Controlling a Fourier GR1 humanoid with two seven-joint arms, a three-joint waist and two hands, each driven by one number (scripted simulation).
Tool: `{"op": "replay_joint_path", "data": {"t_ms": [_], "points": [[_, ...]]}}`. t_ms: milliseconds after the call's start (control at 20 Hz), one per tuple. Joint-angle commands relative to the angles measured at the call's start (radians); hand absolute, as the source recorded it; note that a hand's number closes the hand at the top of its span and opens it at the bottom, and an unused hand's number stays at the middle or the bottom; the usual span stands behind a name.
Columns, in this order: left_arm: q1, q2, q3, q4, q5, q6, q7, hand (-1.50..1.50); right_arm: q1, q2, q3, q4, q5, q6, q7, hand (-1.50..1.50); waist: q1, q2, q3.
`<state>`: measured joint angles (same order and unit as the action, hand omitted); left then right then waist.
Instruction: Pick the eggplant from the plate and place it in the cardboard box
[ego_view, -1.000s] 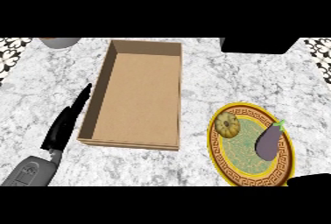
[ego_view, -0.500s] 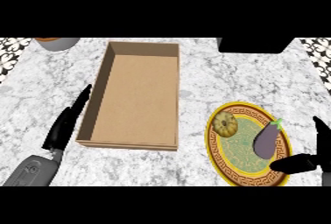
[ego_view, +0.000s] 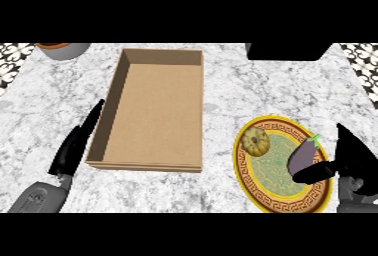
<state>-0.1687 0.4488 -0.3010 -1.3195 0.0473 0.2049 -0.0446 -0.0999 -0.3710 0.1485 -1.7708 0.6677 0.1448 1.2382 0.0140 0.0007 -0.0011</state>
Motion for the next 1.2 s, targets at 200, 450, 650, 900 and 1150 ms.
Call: {"op": "replay_joint_path", "data": {"t_ms": [200,450,650,900,1150], "points": [[0.018,-0.010,0.018,0.007,-0.026,-0.006,-0.017,0.00,-0.037,0.065,-0.028,0.116,0.036,0.057,0.125,-1.50,-0.010,0.000,0.001],[0.039,-0.021,0.025,-0.008,-0.034,-0.010,-0.031,0.00,-0.116,0.091,-0.082,0.210,0.061,0.090,0.124,-1.50,-0.005,0.000,0.001],[-0.005,-0.018,0.038,-0.038,-0.036,-0.032,0.048,0.00,-0.096,0.119,-0.102,0.245,0.089,0.069,0.065,-1.50,-0.010,0.000,0.001],[-0.006,-0.011,0.089,0.026,-0.043,-0.072,-0.010,0.00,-0.152,0.140,-0.153,0.247,0.062,0.129,0.045,-1.50,-0.013,-0.001,0.001],[-0.011,-0.043,0.086,-0.051,-0.057,-0.066,0.077,0.00,-0.166,0.189,-0.168,0.406,0.119,0.039,-0.047,-1.50,-0.006,-0.001,0.001]]}}
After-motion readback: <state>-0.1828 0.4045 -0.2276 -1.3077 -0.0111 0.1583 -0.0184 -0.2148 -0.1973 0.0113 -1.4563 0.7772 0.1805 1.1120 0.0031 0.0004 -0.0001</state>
